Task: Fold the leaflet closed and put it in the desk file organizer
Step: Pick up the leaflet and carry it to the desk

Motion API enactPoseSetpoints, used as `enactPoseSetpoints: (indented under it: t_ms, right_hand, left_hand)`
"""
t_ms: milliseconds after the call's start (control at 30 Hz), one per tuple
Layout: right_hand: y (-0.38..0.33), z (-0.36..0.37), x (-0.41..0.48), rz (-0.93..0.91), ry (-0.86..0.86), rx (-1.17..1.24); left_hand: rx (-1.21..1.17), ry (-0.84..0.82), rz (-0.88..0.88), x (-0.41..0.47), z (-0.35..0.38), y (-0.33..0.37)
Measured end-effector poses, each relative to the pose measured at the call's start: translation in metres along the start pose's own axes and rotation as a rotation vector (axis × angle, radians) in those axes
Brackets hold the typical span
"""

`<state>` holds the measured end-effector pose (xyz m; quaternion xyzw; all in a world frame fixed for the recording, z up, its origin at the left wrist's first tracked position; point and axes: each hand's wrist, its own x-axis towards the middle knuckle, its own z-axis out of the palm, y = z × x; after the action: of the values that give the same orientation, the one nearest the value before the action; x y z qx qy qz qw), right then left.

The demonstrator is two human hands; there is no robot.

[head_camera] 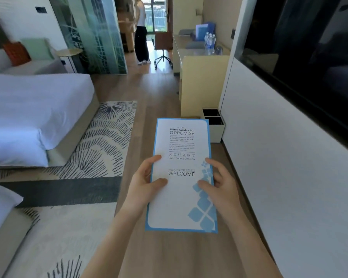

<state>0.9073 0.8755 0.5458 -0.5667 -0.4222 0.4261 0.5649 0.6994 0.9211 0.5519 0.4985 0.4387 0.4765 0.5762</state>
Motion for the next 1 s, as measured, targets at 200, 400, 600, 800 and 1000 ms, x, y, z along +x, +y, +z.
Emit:
enactPoseSetpoints:
  t_ms: [200, 400, 600, 800, 1000]
  right_hand:
    - [0.006, 0.022, 0.129, 0.027, -0.040, 0.017]
    - [0.024, 0.037, 0.300, 0.028, -0.092, 0.036]
    - [0.004, 0.052, 0.476, 0.040, -0.185, 0.035]
    - [0.013, 0.083, 0.609, 0.067, -0.259, 0.018]
    - [0.039, 0.152, 0.746, 0.083, -0.259, 0.038]
  left_hand:
    - [-0.038, 0.051, -0.045, 0.118, -0.006, -0.004]
    - [-0.008, 0.110, -0.042, 0.278, -0.001, -0.014]
    - [0.009, 0.197, -0.043, 0.438, 0.009, 0.012]
    - [-0.020, 0.265, -0.080, 0.560, -0.003, 0.014]
    - [-0.026, 0.296, -0.072, 0.701, -0.050, 0.001]
